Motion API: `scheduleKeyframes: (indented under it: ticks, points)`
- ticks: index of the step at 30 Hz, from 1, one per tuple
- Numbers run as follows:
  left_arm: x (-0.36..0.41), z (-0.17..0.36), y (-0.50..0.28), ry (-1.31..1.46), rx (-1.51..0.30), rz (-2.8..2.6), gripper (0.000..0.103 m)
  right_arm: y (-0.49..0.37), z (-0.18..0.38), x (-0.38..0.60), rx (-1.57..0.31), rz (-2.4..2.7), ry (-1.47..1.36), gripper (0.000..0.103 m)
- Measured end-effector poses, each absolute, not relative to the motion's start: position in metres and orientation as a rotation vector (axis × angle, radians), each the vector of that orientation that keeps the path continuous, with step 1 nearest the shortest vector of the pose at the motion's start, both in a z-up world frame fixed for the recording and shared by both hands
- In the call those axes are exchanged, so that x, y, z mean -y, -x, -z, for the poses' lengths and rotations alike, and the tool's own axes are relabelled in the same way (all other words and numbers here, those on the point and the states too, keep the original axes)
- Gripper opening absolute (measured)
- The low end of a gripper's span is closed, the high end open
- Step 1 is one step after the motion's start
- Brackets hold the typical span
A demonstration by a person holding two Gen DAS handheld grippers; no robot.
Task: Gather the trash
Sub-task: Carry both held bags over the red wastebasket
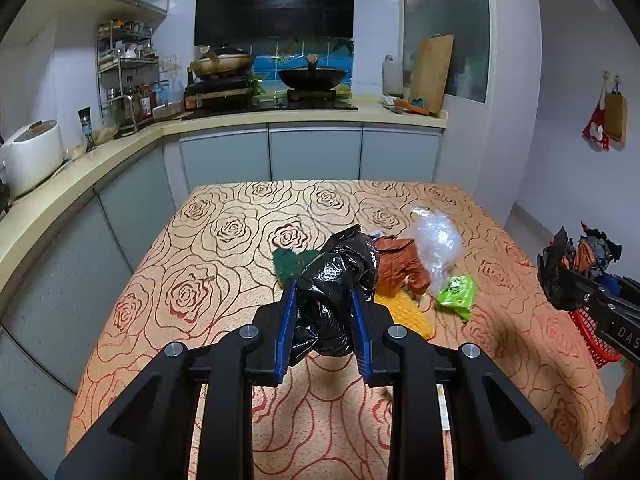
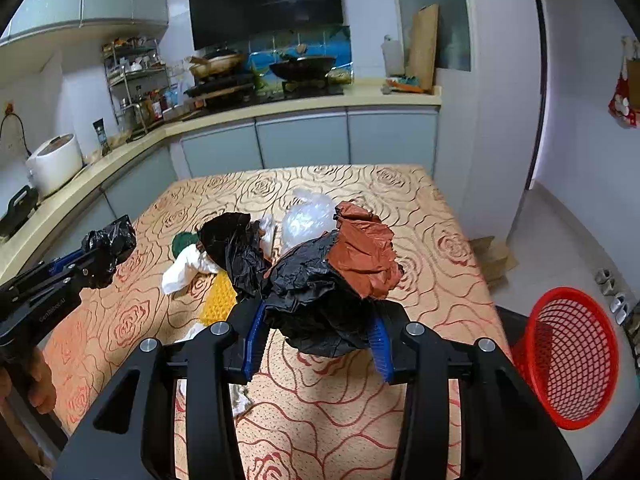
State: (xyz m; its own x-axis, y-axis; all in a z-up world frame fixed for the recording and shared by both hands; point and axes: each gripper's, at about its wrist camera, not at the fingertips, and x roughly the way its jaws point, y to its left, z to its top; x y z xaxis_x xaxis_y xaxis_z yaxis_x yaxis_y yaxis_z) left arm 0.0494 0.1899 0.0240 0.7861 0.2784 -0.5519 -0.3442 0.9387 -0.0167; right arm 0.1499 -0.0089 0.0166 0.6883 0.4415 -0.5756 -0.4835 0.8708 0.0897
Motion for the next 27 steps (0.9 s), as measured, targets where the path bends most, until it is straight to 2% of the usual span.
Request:
scheduleKeyframes:
  ticks: [27]
  points:
    - [-0.084,-0.049,-0.092,0.036,-0.537,-0.105,0.024,-0.149,-0.045,0.114,-0.556,-0.31,-0.02,0.042]
